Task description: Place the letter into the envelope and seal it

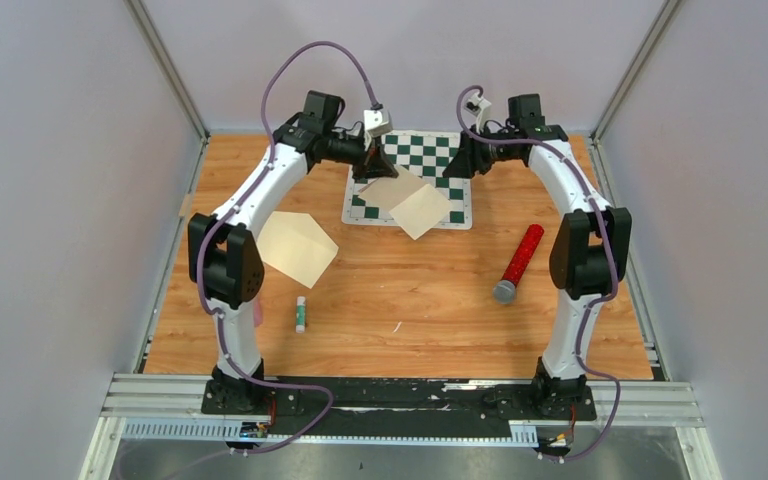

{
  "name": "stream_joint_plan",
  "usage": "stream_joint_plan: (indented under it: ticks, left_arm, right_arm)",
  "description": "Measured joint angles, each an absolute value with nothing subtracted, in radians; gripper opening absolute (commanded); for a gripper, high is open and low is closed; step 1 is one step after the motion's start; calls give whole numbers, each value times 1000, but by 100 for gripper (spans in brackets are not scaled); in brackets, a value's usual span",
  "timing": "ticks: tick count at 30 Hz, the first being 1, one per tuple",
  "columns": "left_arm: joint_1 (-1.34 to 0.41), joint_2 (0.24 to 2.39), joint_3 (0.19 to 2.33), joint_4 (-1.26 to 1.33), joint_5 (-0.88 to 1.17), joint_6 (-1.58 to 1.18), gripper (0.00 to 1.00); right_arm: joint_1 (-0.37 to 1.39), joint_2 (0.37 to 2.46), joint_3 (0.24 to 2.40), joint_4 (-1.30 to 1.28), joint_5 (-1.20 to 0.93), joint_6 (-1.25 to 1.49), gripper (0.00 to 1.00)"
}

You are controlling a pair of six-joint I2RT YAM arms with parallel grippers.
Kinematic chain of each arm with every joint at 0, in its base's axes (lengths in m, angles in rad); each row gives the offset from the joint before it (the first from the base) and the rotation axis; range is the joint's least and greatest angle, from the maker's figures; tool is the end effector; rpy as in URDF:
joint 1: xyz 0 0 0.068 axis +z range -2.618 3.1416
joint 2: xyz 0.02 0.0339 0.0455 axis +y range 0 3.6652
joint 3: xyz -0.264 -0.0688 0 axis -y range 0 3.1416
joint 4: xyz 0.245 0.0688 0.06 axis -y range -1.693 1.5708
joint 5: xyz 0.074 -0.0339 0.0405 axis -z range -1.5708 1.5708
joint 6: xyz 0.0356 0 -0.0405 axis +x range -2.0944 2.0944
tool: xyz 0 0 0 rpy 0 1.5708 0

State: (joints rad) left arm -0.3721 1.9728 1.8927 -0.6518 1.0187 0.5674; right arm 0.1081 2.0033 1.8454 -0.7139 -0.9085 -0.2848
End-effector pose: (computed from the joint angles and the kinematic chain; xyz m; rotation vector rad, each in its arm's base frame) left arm 0.4000 -0.1887 0.3347 1.3628 1.5733 -1.0348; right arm 0.4381 0.0758 0.3005 -0.8114 2.0760 0.9968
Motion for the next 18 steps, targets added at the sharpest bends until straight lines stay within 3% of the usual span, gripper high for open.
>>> stream_joint_plan:
  ticks: [6, 11, 18]
  left_arm:
    - [-370, 1939, 1811, -511, 1018, 459, 0]
    - [-369, 1939, 1800, -459, 1016, 405, 0]
    - [-367, 1939, 1803, -435, 1020, 363, 0]
  right_arm:
    - [113, 2026, 1828, -747, -995, -308, 64]
    - [103, 2025, 1821, -815, -1209, -352, 66]
    - [111, 2026, 1802, -840, -1267, -365, 63]
